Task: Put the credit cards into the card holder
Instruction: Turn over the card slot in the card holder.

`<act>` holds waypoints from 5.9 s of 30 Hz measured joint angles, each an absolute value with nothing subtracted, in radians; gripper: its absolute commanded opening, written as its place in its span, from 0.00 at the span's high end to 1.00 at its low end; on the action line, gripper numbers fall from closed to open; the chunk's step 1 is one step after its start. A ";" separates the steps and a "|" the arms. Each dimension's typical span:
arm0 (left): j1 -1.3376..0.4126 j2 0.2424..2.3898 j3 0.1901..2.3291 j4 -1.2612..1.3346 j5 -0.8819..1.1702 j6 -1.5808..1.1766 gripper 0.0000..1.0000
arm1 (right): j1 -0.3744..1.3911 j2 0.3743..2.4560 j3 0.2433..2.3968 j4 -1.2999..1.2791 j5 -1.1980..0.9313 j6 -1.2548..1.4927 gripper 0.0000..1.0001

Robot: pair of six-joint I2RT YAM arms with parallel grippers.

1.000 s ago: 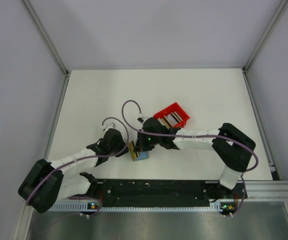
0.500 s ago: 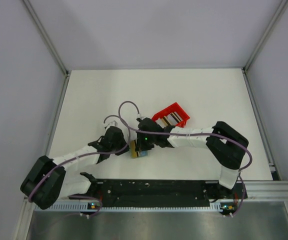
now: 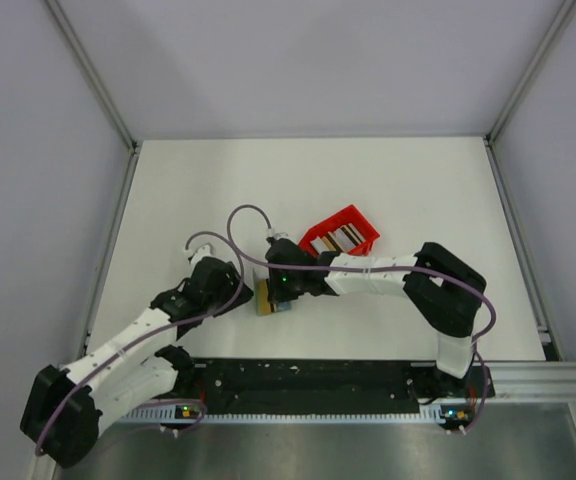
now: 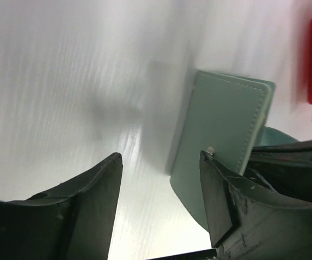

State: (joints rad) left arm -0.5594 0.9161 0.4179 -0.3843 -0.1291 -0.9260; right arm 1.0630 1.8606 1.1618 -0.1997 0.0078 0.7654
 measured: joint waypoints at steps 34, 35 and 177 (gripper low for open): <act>-0.559 0.861 0.412 -0.378 -0.085 -0.872 1.00 | 1.017 1.654 1.040 -0.164 0.014 0.736 1.00; -0.559 0.861 0.412 -0.374 -0.084 -0.866 1.00 | 1.002 1.635 1.032 -0.162 0.015 0.736 1.00; -0.556 1.044 0.332 -0.132 0.030 -0.833 1.00 | 0.887 1.716 0.897 0.091 -0.307 0.790 1.00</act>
